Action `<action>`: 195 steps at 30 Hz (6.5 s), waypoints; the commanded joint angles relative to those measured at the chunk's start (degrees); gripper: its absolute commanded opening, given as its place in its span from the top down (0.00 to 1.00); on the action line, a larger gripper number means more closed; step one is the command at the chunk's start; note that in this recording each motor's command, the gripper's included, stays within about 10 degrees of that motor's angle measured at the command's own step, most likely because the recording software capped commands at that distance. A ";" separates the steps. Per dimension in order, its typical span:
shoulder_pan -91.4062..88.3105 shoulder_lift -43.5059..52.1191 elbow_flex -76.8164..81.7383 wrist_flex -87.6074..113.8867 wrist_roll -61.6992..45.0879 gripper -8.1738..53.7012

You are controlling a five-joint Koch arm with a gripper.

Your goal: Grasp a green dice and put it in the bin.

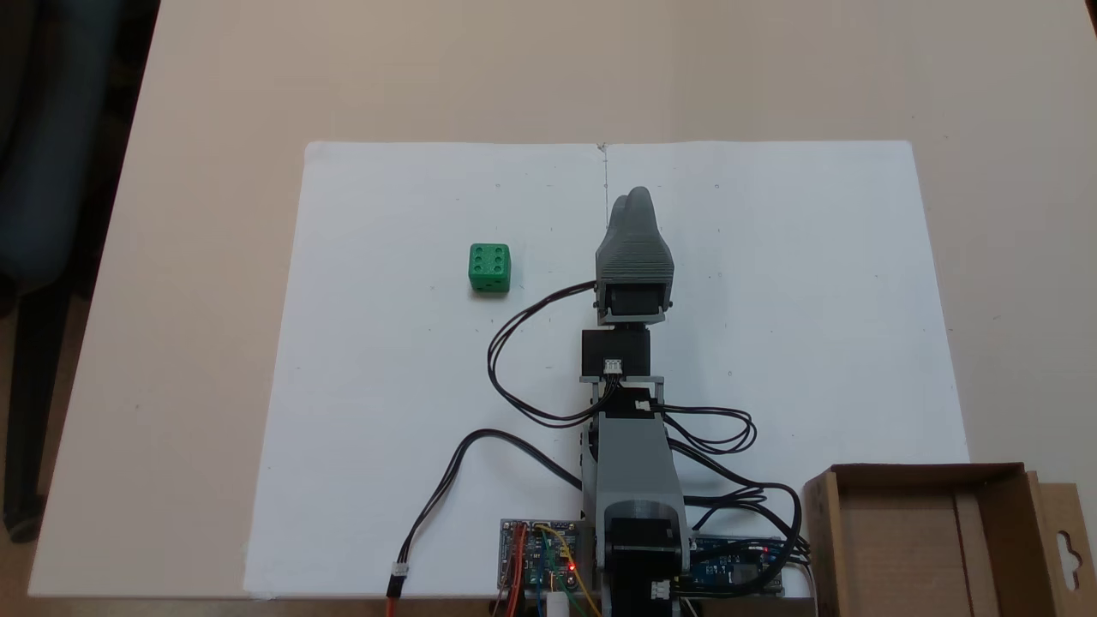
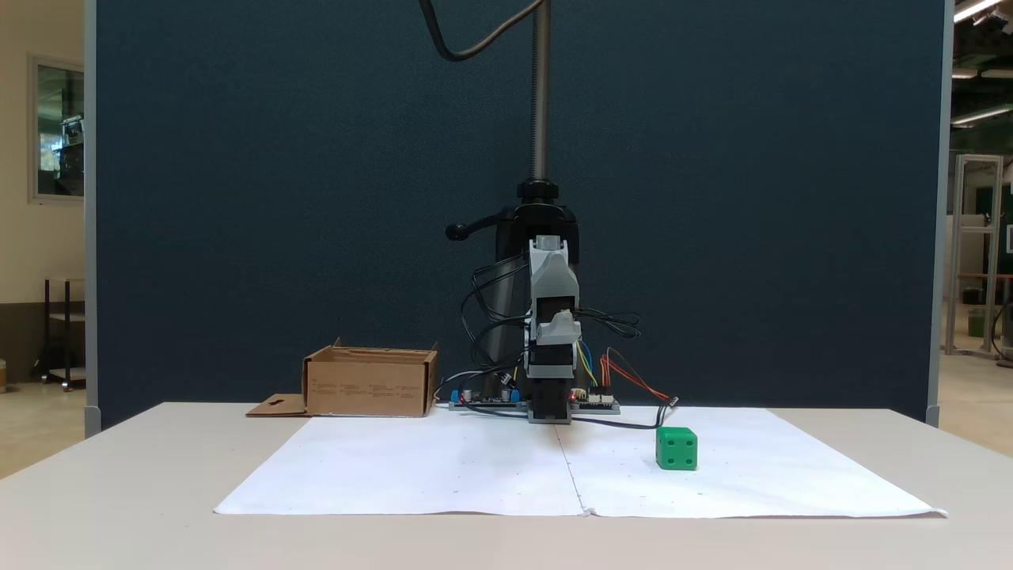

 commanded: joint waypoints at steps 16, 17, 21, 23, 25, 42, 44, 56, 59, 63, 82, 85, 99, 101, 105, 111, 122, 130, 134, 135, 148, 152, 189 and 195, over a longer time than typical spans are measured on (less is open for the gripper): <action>1.41 6.59 -0.18 11.16 -5.27 0.19; 1.41 6.59 -1.93 13.45 -5.27 0.19; 0.53 6.15 -7.03 21.80 -5.27 0.18; 0.35 6.06 -10.28 30.41 -5.27 0.18; 0.26 6.06 -13.62 38.65 -5.27 0.19; -0.26 -5.36 -22.50 51.77 -5.54 0.22; -0.79 -5.54 -25.40 59.94 -5.54 0.18; -2.72 -5.54 -50.63 104.92 0.70 0.14; -4.39 -5.54 -56.69 114.50 2.20 0.14; -7.21 -5.54 -63.98 126.19 5.10 0.14; -17.05 -12.57 -78.05 167.61 22.06 0.13; -17.05 -13.10 -81.21 168.93 24.35 0.13; -27.51 -14.85 -84.99 163.74 34.72 0.15; -28.39 -14.85 -84.99 162.25 35.16 0.15; -30.15 -16.70 -85.08 158.91 36.39 0.15; -31.38 -19.60 -85.08 152.23 37.53 0.15; -32.26 -23.20 -86.22 147.48 40.52 0.19; -31.38 -26.63 -87.71 144.40 41.04 0.19; -30.41 -30.06 -88.24 143.88 40.96 0.18; -30.41 -30.85 -88.42 143.96 40.96 0.17; -31.20 -39.29 -91.05 145.37 40.96 0.16; -33.84 -40.78 -91.14 145.63 40.96 0.16; -35.51 -47.20 -92.72 144.32 40.96 0.17; -35.51 -48.60 -92.72 143.61 40.96 0.17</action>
